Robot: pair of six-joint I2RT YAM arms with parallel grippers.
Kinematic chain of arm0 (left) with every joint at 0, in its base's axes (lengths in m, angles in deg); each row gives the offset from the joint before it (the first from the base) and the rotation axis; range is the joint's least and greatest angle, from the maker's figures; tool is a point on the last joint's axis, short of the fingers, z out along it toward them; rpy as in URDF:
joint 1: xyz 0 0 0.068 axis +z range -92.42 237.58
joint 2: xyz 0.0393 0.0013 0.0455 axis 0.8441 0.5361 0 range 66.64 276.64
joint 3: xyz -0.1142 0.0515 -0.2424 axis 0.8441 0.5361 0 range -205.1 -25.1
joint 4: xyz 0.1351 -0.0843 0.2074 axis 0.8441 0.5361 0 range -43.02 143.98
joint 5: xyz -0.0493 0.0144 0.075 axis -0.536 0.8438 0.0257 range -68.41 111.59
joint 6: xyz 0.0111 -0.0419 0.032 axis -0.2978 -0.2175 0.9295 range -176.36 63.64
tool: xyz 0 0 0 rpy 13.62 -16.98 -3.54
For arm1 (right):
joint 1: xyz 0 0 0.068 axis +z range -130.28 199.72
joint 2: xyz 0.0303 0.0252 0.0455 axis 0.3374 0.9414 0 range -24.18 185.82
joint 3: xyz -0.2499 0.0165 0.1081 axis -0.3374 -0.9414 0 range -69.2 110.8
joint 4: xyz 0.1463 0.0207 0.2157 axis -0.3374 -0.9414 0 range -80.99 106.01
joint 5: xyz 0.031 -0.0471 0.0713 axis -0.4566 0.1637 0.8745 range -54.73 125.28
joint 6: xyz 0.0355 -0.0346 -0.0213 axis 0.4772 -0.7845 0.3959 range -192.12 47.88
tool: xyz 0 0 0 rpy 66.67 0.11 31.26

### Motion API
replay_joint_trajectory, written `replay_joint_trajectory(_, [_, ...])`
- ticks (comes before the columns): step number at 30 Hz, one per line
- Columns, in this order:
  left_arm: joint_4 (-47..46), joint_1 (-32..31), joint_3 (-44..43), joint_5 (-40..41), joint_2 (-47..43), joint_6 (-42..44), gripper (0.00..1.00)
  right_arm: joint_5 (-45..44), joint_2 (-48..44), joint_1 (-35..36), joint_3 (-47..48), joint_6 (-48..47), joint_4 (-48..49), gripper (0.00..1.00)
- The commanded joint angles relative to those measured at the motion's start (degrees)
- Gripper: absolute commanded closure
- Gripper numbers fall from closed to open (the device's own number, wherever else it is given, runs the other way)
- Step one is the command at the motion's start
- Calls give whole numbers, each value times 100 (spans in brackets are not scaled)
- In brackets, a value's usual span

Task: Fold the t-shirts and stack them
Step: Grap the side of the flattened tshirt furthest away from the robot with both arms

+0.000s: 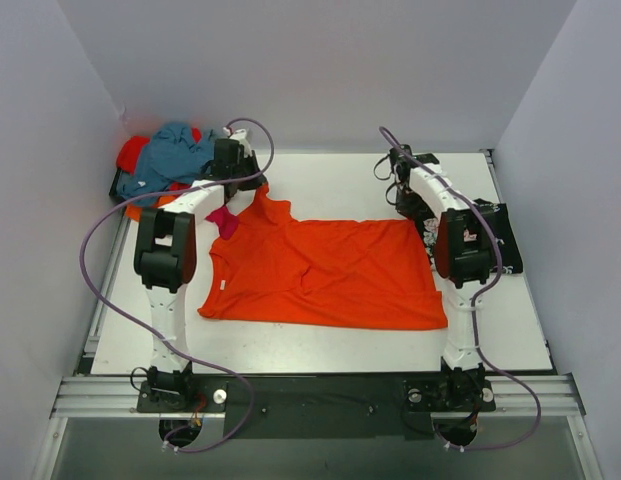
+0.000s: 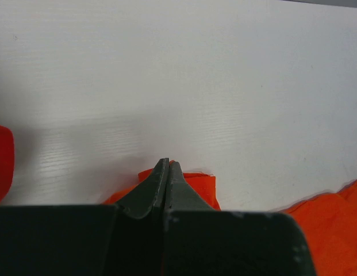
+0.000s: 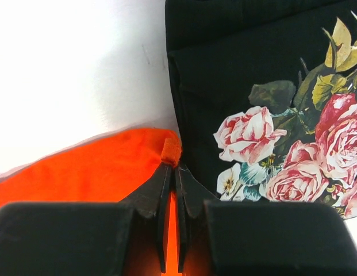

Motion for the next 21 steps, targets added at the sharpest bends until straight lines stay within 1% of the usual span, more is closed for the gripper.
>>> replay_joint_trajectory(1, [127,-86,-131,133,-427,157,100,603,-749,-245,-185,206,-213,100])
replay_joint_trajectory(8, [171,-104,237,256,-813,166,100,1113,-1206,-544,-669,285,-64,100])
replay_joint_trajectory(21, [180,-236,1178,546,-1850,122,100,1272,-1576,-659,-1240,408,130,100])
